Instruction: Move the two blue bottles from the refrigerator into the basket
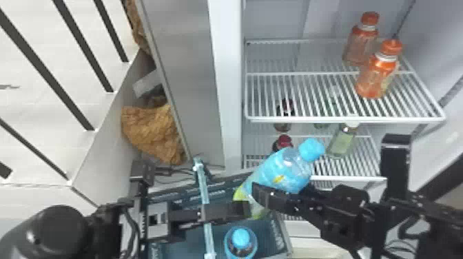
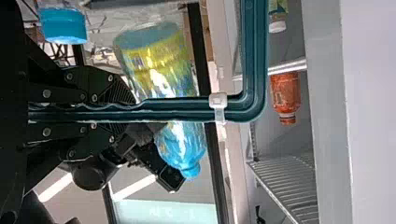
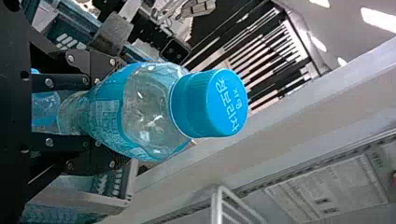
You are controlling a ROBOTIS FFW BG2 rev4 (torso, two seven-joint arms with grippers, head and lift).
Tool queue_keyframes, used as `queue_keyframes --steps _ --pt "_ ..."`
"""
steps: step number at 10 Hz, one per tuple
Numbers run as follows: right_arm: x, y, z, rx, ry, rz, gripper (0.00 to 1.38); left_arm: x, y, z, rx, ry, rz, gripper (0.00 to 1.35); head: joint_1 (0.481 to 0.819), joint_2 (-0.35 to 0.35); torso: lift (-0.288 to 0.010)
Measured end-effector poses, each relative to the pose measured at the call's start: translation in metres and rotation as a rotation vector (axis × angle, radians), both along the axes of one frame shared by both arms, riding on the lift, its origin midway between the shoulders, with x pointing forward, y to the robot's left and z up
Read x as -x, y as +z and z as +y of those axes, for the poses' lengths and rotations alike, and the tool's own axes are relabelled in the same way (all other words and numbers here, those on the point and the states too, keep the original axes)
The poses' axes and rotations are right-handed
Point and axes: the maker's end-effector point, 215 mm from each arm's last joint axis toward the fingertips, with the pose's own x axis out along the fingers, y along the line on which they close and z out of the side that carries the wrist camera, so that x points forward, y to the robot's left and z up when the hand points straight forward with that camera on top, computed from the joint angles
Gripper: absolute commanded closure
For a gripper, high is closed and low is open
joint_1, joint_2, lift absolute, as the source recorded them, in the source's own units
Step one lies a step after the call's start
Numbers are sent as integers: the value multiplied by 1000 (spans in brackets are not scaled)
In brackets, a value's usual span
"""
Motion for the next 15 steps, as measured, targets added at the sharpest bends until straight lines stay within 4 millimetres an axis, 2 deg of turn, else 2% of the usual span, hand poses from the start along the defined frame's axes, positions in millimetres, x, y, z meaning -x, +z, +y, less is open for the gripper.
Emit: queue_keyframes --steps 4,6,7,8,9,11,12,13,15 --pt "-1 -42 1 25 5 81 1243 2 5 -3 18 -12 -2 1202 695 45 -10" --pt "-7 -60 13 15 34 97 1059 4 8 -7 29 -21 -5 1202 695 59 -10" --pt "-11 -65 21 7 51 91 754 4 9 -8 34 -25 -6 1202 695 67 -10" --pt "-15 -69 26 2 60 83 338 5 10 -9 40 -28 -6 1202 695 78 -10" --pt "-17 -69 28 4 63 74 61 5 11 -9 43 -29 -7 1202 695 83 -10" --pt "-21 -66 24 19 55 53 147 5 12 -9 44 -29 -7 1202 695 77 -10" --pt "-28 -59 15 56 37 10 170 6 13 -9 48 -30 -7 1202 695 70 -10" --pt "-34 -51 7 88 21 -27 170 6 12 -9 48 -30 -7 1202 695 48 -10" --pt "-36 -48 -2 92 -4 -40 171 6 13 -10 49 -31 -7 1202 695 27 -10"
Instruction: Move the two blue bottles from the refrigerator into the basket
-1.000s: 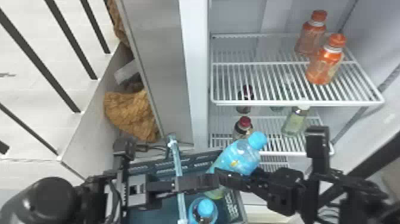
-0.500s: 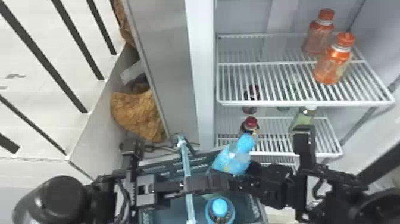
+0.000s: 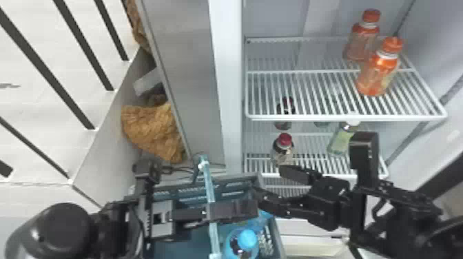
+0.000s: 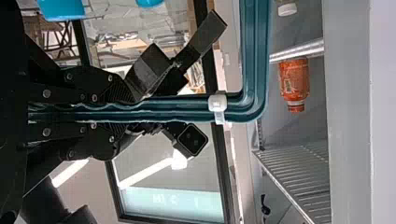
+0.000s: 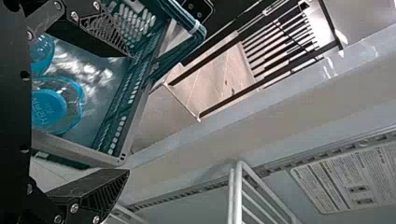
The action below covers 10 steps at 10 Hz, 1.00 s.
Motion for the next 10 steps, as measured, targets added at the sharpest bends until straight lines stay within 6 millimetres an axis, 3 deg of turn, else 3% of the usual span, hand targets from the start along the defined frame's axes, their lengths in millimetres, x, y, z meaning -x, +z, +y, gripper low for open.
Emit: queue_keyframes --steps 3,6,10 --pt "-10 14 -21 -41 -65 -101 174 0 -1 2 -3 5 2 1202 695 -11 -10" --pt "-11 30 -68 -40 -180 -264 171 0 -2 2 -4 7 4 1202 695 -91 -10" --pt "12 34 -130 -2 -353 -372 179 0 -5 7 -8 23 13 1202 695 -197 -10"
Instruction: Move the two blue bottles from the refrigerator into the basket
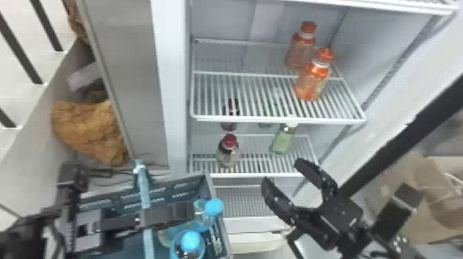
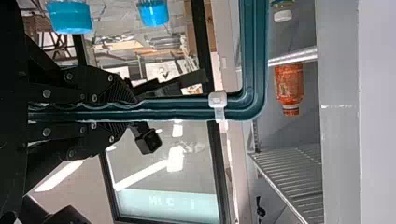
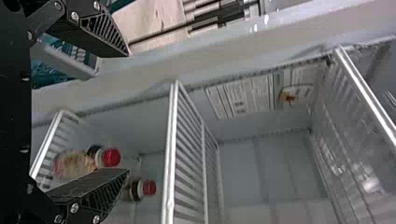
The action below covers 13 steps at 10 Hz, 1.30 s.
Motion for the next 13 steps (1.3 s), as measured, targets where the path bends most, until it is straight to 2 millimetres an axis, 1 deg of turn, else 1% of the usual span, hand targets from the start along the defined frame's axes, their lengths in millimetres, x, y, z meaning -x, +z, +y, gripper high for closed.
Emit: queue_keyframes --steps 3,4,5,7,9,11,13 --pt "33 0 -49 72 -117 -20 183 2 -3 4 -2 10 10 1202 695 -312 -10" --pt "41 0 -66 101 -150 -30 183 3 -5 5 -2 16 15 1202 695 -333 -10" --pt "49 -6 -82 126 -180 -31 185 3 -5 6 -2 21 18 1202 695 -350 -10" --pt "64 -11 -109 162 -231 -54 190 3 -6 8 -1 28 22 1202 695 -350 -10" --pt "73 -16 -117 164 -250 -49 190 2 -5 9 1 33 21 1202 695 -350 -10" --pt "76 -20 -120 153 -259 -39 194 2 -5 10 5 37 21 1202 695 -350 -10" --pt "79 -19 -121 143 -263 -40 197 2 -5 11 6 40 26 1202 695 -350 -10"
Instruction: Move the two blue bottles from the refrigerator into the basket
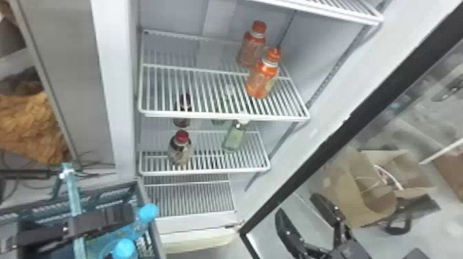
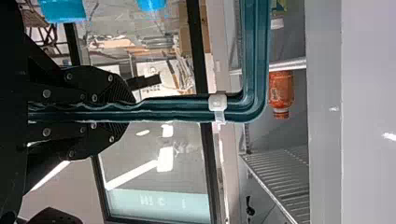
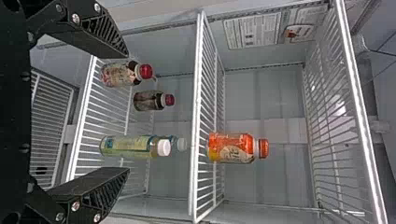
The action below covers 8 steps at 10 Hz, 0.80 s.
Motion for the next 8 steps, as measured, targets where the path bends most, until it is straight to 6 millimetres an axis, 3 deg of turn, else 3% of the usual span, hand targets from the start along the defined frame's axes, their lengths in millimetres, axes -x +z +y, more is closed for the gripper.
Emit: queue_keyframes --steps 8 --pt "1 -3 0 -12 -4 6 205 0 0 0 2 3 2 1202 695 -350 -10"
